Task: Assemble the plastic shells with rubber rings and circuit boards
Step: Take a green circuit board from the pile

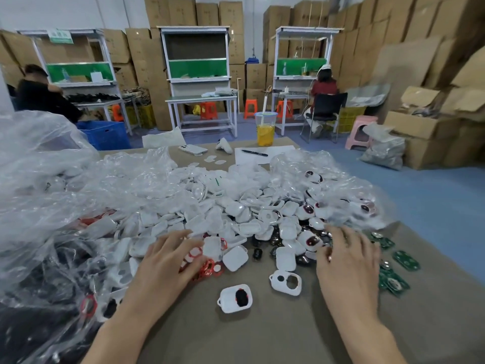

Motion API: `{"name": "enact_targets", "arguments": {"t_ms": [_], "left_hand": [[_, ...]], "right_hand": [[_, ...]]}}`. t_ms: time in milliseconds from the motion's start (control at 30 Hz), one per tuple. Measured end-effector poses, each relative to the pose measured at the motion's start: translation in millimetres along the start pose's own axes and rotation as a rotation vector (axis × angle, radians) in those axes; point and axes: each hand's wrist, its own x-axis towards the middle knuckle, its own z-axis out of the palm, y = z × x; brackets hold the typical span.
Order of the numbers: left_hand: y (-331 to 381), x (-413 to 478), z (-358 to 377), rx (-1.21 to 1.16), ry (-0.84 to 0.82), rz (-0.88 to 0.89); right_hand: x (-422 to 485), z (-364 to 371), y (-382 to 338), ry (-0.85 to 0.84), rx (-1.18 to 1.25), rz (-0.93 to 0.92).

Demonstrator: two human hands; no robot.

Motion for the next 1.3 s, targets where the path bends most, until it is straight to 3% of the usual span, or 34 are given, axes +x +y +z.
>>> {"name": "enact_targets", "arguments": {"t_ms": [200,467,667,833,967,1100,1300], "left_hand": [[3.3,-2.5,-0.4,0.018,-0.004,-0.040],[6.3,-1.8,-2.5,0.006,0.010,-0.032],[8.0,-3.9,-8.0,-0.042,0.027,0.018],[17.7,10.9,-10.9,-0.013,0.067,0.057],[23.1,55.9,-14.3,-0.040,0.132,0.073],[22.7,131.1,-4.9,-0.138,0.063,0.081],[15.9,252.3,30.9,-0.083,-0.220,0.061]], "right_hand": [[-4.7,-4.1,17.3,-0.179,-0.104,0.080],[-3.8,-1.2,17.9,-0.154,-0.086,0.042],[16.5,5.9,-6.6,-0.028,0.341,-0.255],[75.2,27.5,-55.1,-0.176,0.485,-0.406],[129.9,53.8,-95.6,-0.287,0.386,-0.444],[174.3,82.3,-122.6,-0.455,0.452,-0.351],[220.3,127.6,-131.1,-0.495,0.320,-0.310]]}}
